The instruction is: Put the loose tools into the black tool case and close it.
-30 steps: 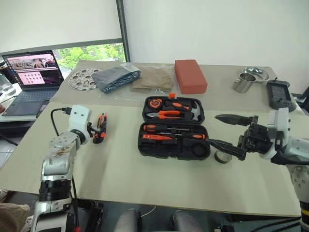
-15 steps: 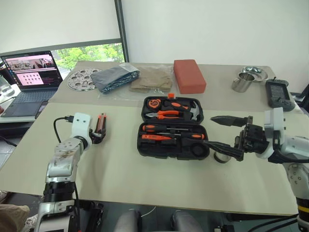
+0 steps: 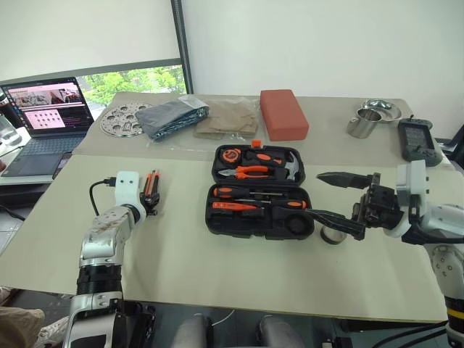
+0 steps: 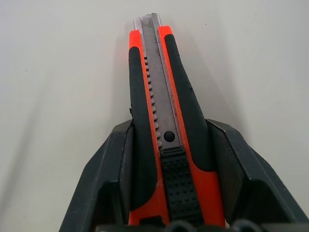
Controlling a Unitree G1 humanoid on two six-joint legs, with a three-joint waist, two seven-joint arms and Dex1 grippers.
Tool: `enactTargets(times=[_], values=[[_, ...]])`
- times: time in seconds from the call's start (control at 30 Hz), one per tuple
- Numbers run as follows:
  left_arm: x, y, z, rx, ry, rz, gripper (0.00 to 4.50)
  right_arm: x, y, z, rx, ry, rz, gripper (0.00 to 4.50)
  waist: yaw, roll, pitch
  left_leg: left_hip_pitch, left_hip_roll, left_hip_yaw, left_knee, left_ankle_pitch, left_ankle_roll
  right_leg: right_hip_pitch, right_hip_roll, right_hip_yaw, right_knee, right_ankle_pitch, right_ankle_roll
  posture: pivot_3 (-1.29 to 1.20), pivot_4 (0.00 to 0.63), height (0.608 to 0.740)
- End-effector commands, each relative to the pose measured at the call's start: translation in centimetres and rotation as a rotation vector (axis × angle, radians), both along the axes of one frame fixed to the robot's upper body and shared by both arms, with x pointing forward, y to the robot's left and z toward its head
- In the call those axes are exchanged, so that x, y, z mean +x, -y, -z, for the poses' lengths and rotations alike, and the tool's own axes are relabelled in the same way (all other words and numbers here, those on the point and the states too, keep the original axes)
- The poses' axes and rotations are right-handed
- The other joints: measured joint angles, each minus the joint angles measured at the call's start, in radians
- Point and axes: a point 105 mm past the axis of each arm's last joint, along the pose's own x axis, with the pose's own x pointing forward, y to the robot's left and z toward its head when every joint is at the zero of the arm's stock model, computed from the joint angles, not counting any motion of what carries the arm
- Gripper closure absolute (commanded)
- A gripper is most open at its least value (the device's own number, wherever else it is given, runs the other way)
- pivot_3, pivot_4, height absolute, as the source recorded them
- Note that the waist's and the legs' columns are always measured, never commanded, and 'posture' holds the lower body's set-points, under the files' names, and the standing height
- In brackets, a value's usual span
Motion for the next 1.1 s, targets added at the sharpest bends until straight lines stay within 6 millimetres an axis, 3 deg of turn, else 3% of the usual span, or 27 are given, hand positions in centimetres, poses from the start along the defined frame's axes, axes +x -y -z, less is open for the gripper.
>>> enactTargets(times=[0.03, 0.2, 0.27, 0.33, 0.57, 0.67, 0.9, 1.1], values=[[1.1, 0.2, -2.9, 0.048, 0.153, 0.041, 2.73, -0.4, 0.0, -0.8, 0.012, 0.037, -0.008, 0.00, 0.000, 0.000, 0.000, 0.000, 0.000, 0.000, 0.000, 0.000, 0.000, 0.000, 0.000, 0.000, 0.000, 0.000, 0.000, 0.00, 0.150, 0.740], [1.8, 3.4, -8.6, 0.038, 0.422, 0.289, 2.73, -0.5, 0.5, -0.6, 0.009, 0.033, 0.001, 0.00, 0.005, -0.001, 0.001, -0.002, 0.000, 0.000, 0.000, 0.000, 0.000, -0.001, 0.000, -0.001, -0.001, 0.000, 0.000, 0.00, 0.150, 0.740], [0.9, 6.7, -10.3, 0.037, 0.499, 0.542, 2.73, -0.5, 0.7, -0.6, 0.015, 0.030, 0.011, 0.00, 0.007, -0.001, 0.001, -0.002, 0.000, 0.000, 0.000, 0.000, -0.001, -0.001, -0.001, -0.001, -0.002, 0.000, 0.000, 0.00, 0.150, 0.740], [-0.5, 9.6, -10.8, 0.047, 0.521, 0.780, 2.73, -0.4, 0.9, -0.6, 0.022, 0.028, 0.019, 0.00, 0.007, 0.000, 0.000, -0.002, 0.000, 0.001, -0.001, 0.000, -0.001, -0.001, -0.001, 0.000, -0.003, 0.000, 0.000, 0.00, 0.150, 0.740], [-3.8, 14.4, -6.9, 0.279, 0.318, 1.405, 2.73, -0.4, 0.7, -0.3, 0.004, 0.022, 0.019, 0.00, -0.003, 0.003, -0.001, -0.002, -0.001, 0.003, -0.003, 0.000, -0.001, 0.000, 0.003, 0.000, -0.009, 0.001, -0.001, 0.00, 0.150, 0.740], [-4.0, 15.7, -5.8, 0.340, 0.235, 1.549, 2.73, -0.7, 0.9, -0.3, -0.004, 0.016, 0.038, 0.00, 0.000, 0.003, -0.001, -0.002, -0.001, 0.003, -0.003, 0.000, 0.000, 0.000, 0.004, 0.000, -0.009, 0.001, -0.002, 0.00, 0.150, 0.740], [-3.8, 18.2, -4.8, 0.358, 0.172, 1.664, 2.73, -1.8, 1.9, 0.6, -0.025, -0.002, 0.099, 0.00, 0.006, 0.003, -0.001, -0.006, -0.001, 0.002, -0.002, 0.000, 0.000, -0.001, 0.004, 0.000, -0.011, 0.001, -0.001, 0.00, 0.150, 0.740], [-3.7, 18.8, -4.0, 0.386, 0.107, 1.704, 2.73, -2.7, 3.7, 2.3, -0.106, -0.051, 0.161, 0.00, 0.002, 0.000, 0.001, -0.006, -0.002, 0.001, -0.001, 0.000, 0.000, -0.001, 0.005, 0.000, -0.010, 0.000, -0.001, 0.00, 0.150, 0.740]])
